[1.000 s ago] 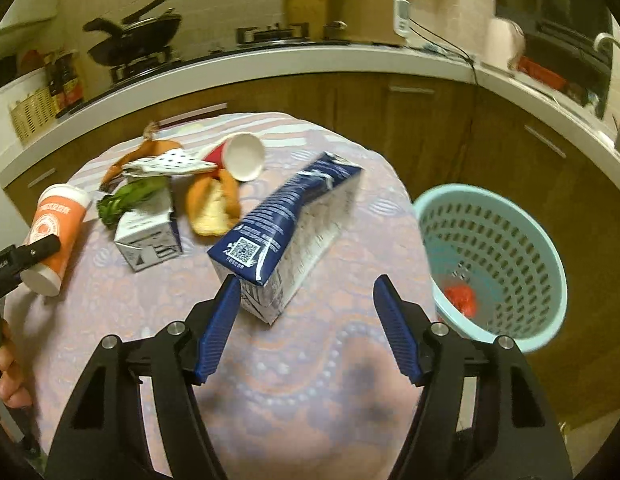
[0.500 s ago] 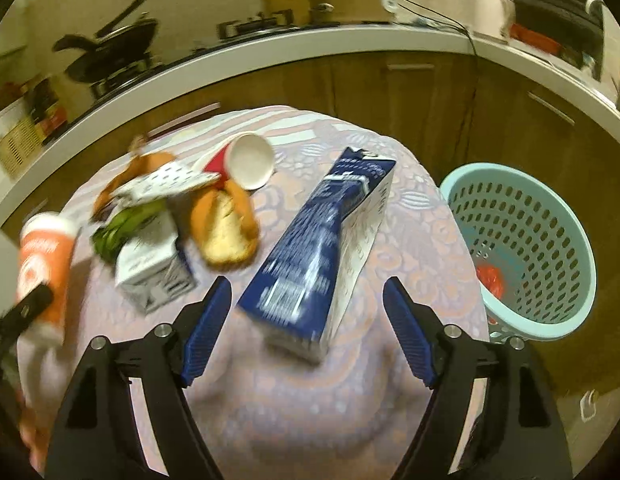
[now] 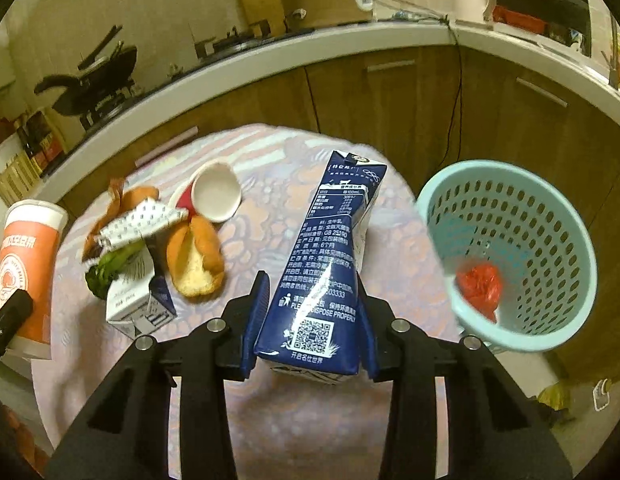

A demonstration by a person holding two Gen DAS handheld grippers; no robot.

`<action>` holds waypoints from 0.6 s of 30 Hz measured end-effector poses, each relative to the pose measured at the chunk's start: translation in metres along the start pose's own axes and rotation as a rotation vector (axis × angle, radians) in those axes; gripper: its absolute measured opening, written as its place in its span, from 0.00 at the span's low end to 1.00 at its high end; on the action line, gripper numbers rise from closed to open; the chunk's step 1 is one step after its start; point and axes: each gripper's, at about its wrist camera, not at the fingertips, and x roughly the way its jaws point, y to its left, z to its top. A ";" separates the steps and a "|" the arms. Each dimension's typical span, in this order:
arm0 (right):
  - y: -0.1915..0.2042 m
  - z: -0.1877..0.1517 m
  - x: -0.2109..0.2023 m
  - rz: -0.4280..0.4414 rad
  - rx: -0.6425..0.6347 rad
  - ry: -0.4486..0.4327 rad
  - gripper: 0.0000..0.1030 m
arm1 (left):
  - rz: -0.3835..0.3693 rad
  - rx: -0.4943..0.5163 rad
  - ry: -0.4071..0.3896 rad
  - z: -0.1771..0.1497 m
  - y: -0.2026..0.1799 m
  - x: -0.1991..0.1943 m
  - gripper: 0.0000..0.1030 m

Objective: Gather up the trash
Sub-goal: 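Carry the cup and carton over the blue basket and open both tools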

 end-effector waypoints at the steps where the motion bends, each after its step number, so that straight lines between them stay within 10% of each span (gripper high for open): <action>1: -0.004 0.003 -0.005 -0.002 -0.001 -0.017 0.35 | -0.013 0.009 0.001 0.002 -0.007 0.002 0.60; 18: -0.121 0.048 -0.039 -0.135 0.105 -0.131 0.35 | -0.218 0.208 0.084 0.024 -0.169 0.083 0.60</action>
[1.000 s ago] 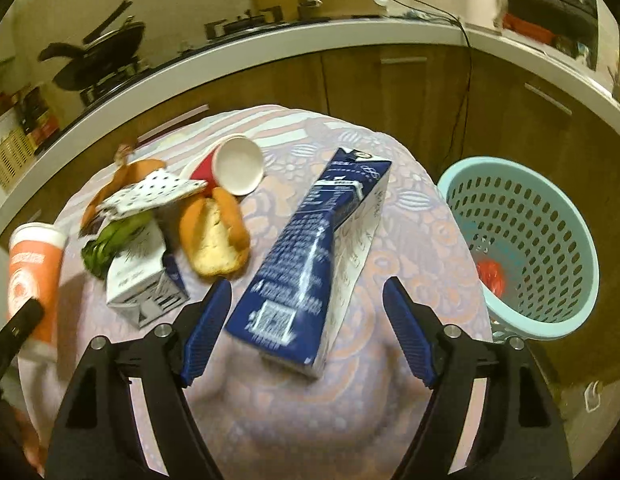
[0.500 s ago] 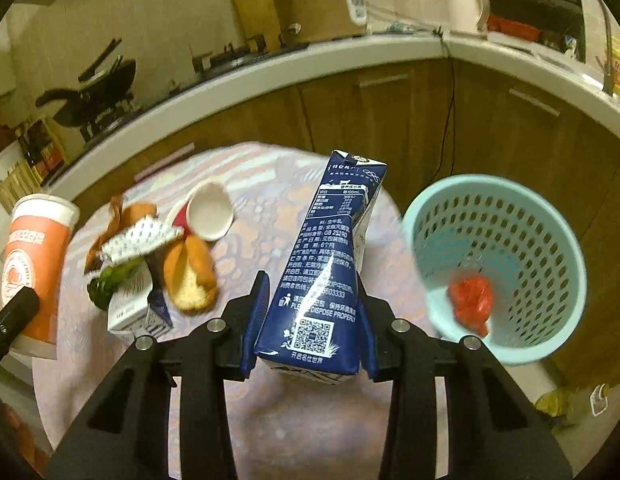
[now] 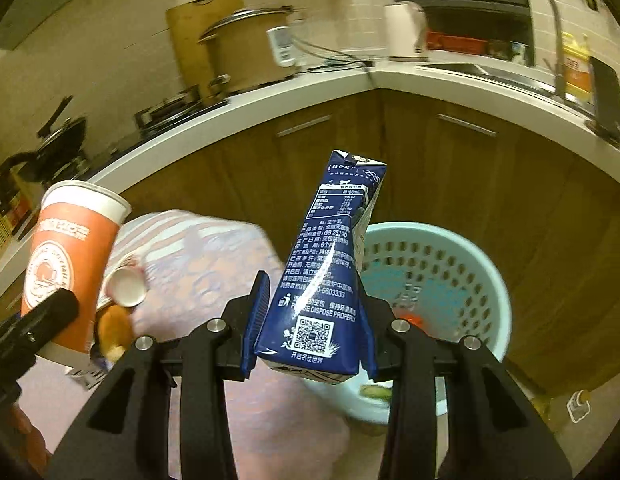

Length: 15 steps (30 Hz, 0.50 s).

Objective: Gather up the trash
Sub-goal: 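Carry the cup and carton over the blue basket and open both tools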

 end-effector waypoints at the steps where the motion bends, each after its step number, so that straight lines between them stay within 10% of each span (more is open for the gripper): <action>1: -0.007 0.001 0.002 -0.008 0.009 0.001 0.35 | -0.007 0.007 0.008 0.001 -0.006 0.007 0.60; 15: -0.089 -0.022 0.059 -0.084 0.119 0.175 0.35 | -0.115 0.069 0.210 -0.010 -0.073 0.120 0.60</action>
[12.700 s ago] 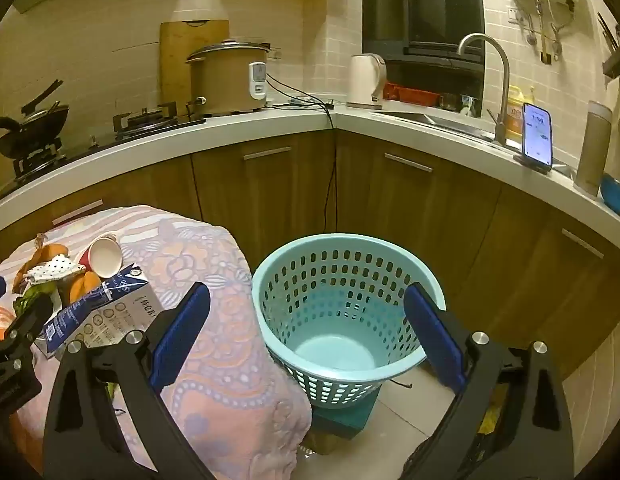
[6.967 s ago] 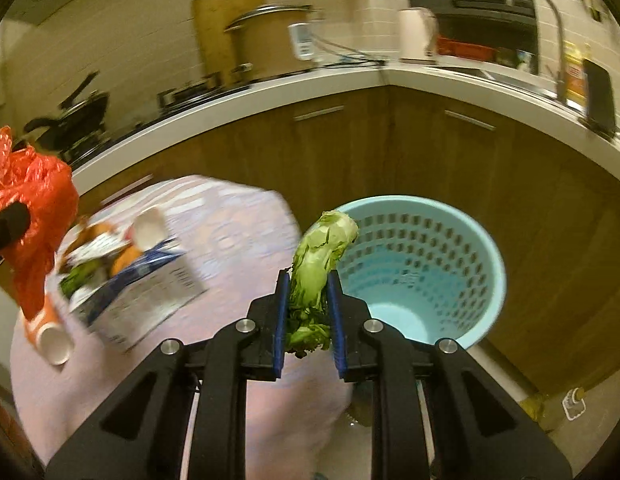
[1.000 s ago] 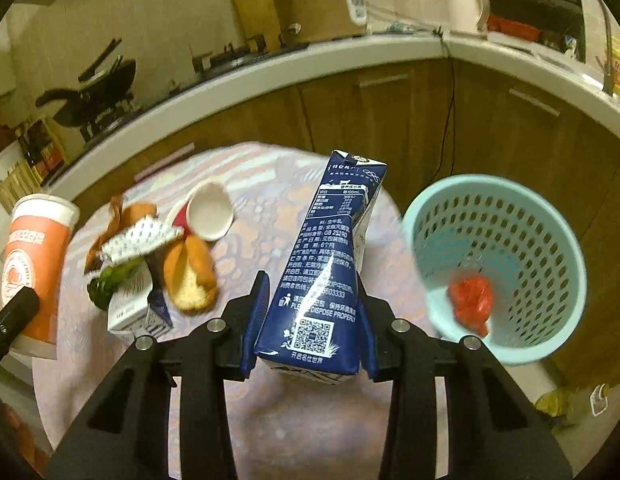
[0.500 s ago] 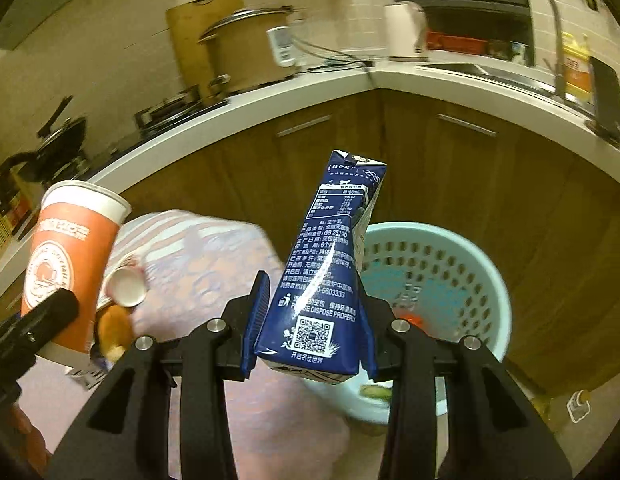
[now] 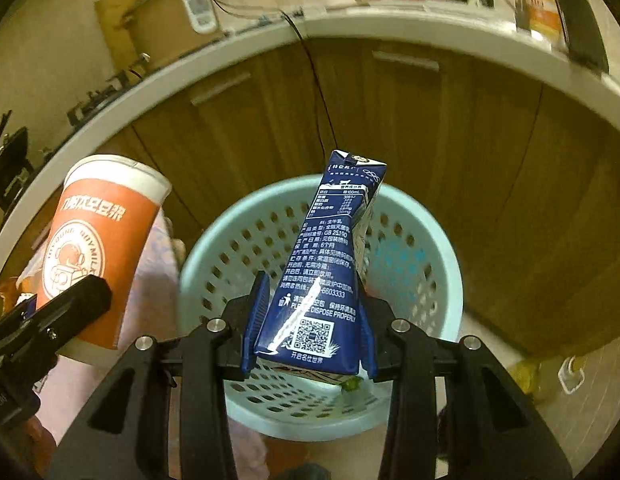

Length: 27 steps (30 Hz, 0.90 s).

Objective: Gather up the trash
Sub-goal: 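Carry the cup and carton over the blue basket and open both tools, then move both tools back to the table toward the white milk carton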

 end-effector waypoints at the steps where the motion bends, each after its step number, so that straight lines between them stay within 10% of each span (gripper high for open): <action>1: -0.004 0.000 0.004 -0.002 0.006 0.012 0.35 | 0.003 0.004 0.009 -0.001 -0.002 0.005 0.60; 11: -0.024 -0.005 0.026 -0.015 0.052 0.081 0.37 | -0.018 0.006 0.098 -0.010 -0.005 0.040 0.68; 27: 0.006 -0.001 -0.013 0.034 0.006 0.000 0.38 | 0.005 -0.040 -0.013 -0.018 0.016 -0.022 0.71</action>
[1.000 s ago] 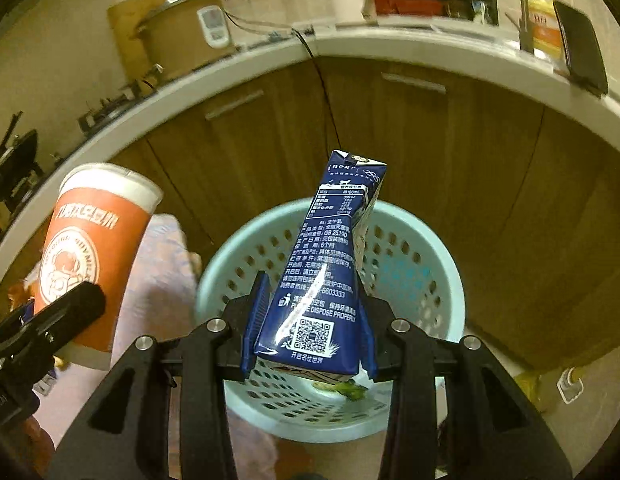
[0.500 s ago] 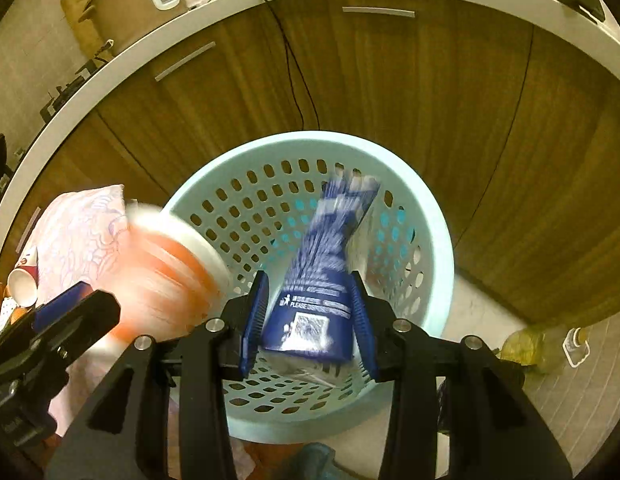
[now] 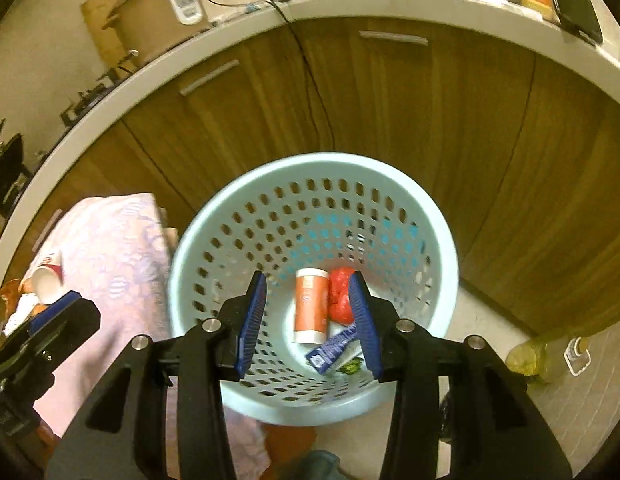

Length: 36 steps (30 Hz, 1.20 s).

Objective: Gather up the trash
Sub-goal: 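Move both tools back to the table toward the white milk carton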

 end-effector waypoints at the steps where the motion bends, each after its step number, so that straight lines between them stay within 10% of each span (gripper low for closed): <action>1: 0.007 0.000 -0.006 0.012 -0.014 -0.013 0.38 | 0.008 -0.003 -0.013 0.000 0.002 -0.007 0.71; 19: 0.159 -0.049 -0.040 0.210 -0.299 -0.064 0.38 | 0.328 -0.244 -0.214 -0.064 0.122 -0.163 0.75; 36: 0.199 -0.090 -0.008 0.216 -0.387 -0.045 0.38 | 0.483 -0.355 -0.066 -0.074 0.162 -0.104 0.81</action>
